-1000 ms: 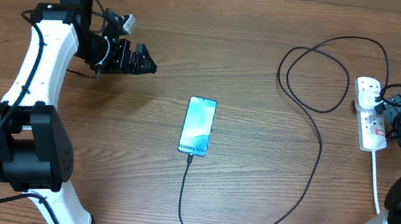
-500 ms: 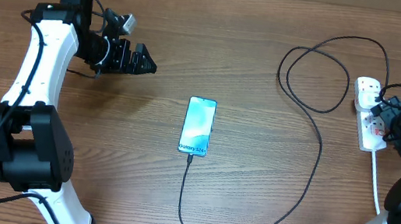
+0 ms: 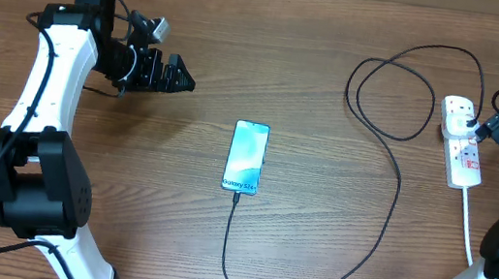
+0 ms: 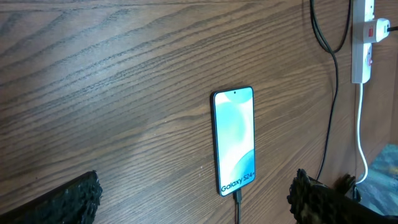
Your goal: Plug charger to phone and switch on socket
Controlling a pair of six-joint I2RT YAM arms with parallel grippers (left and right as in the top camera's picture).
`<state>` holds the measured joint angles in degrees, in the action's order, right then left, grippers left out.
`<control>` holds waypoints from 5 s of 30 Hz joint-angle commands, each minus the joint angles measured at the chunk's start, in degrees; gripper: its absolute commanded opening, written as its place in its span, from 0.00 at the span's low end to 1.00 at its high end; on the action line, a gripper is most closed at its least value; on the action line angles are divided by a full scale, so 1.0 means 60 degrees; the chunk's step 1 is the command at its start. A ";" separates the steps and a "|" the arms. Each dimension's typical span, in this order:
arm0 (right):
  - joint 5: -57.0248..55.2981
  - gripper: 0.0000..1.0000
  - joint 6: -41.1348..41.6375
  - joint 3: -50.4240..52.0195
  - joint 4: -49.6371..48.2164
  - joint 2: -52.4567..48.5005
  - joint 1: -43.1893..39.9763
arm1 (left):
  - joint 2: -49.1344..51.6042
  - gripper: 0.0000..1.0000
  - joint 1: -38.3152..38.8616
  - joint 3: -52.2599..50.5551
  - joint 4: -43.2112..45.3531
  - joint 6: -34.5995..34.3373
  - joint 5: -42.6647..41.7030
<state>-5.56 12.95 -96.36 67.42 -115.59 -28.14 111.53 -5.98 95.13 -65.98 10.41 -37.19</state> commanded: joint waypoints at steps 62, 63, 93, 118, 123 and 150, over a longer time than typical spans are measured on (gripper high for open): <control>-0.0131 1.00 -0.0430 -0.0004 -0.0441 0.0018 0.0466 | -0.0164 1.00 0.0087 0.0047 0.0007 -0.0062 0.0033; -0.0131 1.00 -0.0430 -0.0004 -0.0484 0.0018 0.0466 | -0.0164 1.00 0.0087 0.0047 0.0007 -0.0062 0.0033; -0.0131 1.00 -0.0430 -0.0004 -0.0721 0.0018 0.0466 | -0.0164 0.99 0.0087 0.0047 0.0007 -0.0062 0.0029; -0.0131 1.00 -0.0430 -0.0004 -0.0721 0.0018 0.0466 | -0.0164 1.00 0.0087 0.0047 0.0007 -0.0062 0.0029; -0.0131 1.00 -0.0430 -0.0004 -0.0721 0.0018 0.0466 | -0.0164 1.00 0.0087 0.0047 0.0007 -0.0062 0.0029; -0.0131 1.00 -0.0430 -0.0004 -0.0721 0.0018 0.0466 | -0.0164 1.00 0.0087 0.0047 0.0007 -0.0062 0.0033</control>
<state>-6.00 10.48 -96.31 63.44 -115.59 -25.15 111.53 -5.98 95.13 -65.98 10.41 -37.19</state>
